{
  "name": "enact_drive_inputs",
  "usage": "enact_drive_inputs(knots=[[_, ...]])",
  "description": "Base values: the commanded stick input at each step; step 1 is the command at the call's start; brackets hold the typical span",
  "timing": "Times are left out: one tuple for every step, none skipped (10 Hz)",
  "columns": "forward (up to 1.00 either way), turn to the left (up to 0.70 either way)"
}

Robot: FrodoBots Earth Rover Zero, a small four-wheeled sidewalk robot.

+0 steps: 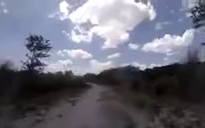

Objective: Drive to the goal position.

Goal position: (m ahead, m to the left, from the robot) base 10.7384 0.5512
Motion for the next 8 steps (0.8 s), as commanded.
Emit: enact_drive_inputs(knots=[[0.85, 0.00], [0.85, 0.00], [0.85, 0.00], [0.85, 0.00], [0.85, 0.00], [0.85, 0.00], [0.85, 0.00], [0.85, 0.00]])
